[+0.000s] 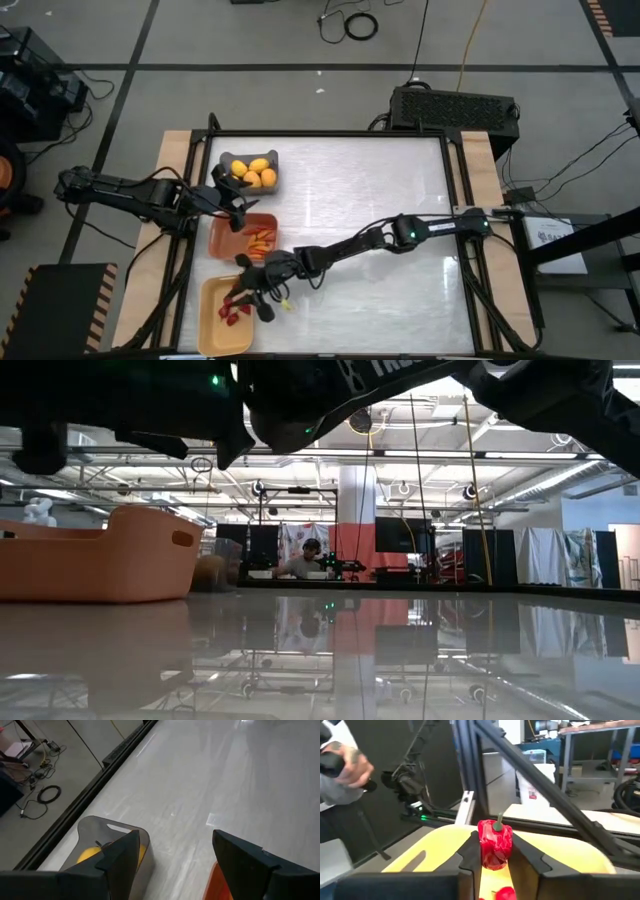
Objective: Sort produce into baskets
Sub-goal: Put the red chili pepper into the yellow bin, then return to Home Position
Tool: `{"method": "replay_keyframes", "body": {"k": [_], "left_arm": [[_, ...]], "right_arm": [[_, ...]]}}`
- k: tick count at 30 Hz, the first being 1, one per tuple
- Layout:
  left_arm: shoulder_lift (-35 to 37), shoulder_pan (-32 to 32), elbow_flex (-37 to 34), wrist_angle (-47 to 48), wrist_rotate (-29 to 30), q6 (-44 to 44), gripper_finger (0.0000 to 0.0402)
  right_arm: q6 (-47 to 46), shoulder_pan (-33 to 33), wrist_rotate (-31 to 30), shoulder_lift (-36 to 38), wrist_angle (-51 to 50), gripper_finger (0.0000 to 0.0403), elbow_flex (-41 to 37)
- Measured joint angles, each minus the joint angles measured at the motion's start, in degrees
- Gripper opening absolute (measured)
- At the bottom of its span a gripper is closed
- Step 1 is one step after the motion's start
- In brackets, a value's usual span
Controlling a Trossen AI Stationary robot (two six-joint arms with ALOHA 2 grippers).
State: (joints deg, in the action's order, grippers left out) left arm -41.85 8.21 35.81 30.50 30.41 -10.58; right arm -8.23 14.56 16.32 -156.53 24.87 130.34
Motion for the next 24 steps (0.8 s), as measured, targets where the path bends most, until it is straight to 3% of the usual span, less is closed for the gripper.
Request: {"method": "replay_keyframes", "body": {"k": [15, 20, 24], "left_arm": [[0.0, 0.0, 0.0, 0.2, -1.3, 0.5, 0.0257], [0.0, 0.0, 0.0, 0.6, -1.7, 0.5, 0.0257], [0.0, 0.0, 0.0, 0.5, -2.1, 0.4, 0.0257]], "right_arm": [[-0.9, -1.2, 0.2, 0.4, -3.7, 0.0187, 0.0], [2.9, -2.0, 0.5, 4.5, -15.5, 0.0191, 0.0], [10.2, -3.0, -0.1, 10.7, -34.4, 0.0187, 0.0]]}}
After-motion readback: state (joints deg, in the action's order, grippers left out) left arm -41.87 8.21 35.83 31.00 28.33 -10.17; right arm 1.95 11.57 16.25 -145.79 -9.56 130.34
